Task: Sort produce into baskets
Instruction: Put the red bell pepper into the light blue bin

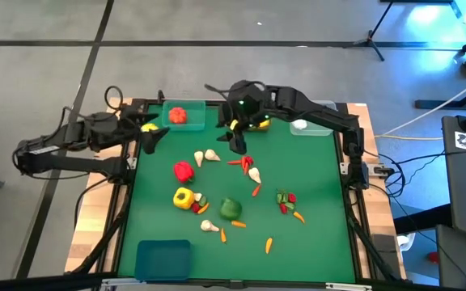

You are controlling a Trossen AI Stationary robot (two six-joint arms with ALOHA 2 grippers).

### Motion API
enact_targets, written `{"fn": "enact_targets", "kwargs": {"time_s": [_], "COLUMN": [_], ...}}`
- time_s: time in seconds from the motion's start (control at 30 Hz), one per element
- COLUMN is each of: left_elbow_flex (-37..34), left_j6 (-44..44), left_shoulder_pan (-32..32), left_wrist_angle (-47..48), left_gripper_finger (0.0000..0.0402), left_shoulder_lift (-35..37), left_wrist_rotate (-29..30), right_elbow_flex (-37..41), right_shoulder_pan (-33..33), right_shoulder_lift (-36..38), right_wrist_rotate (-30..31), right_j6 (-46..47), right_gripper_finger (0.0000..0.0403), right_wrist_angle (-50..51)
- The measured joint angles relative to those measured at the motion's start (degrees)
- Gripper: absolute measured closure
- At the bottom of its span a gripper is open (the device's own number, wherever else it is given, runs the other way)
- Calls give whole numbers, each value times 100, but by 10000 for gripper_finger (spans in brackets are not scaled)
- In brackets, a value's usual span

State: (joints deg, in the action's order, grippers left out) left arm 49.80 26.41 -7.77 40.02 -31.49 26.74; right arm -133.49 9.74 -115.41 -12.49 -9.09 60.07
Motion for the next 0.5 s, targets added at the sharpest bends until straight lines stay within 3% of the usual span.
{"fn": "enact_targets", "kwargs": {"time_s": [0.13,0.27,0.5], "left_elbow_flex": [-7,-164,-861], "left_j6": [1426,2389,3313], "left_shoulder_pan": [-1,-17,-15], "left_wrist_angle": [1228,1803,1957], "left_gripper_finger": [13,13,13], "left_shoulder_lift": [144,144,118], "left_wrist_rotate": [637,909,679], "right_elbow_flex": [-4,-2,48], "right_shoulder_pan": [0,0,-213], "right_shoulder_lift": [-70,-165,-662], "right_wrist_rotate": [108,36,-104], "right_j6": [-66,-272,-359], "right_gripper_finger": [191,191,191], "right_wrist_angle": [286,159,-422]}}
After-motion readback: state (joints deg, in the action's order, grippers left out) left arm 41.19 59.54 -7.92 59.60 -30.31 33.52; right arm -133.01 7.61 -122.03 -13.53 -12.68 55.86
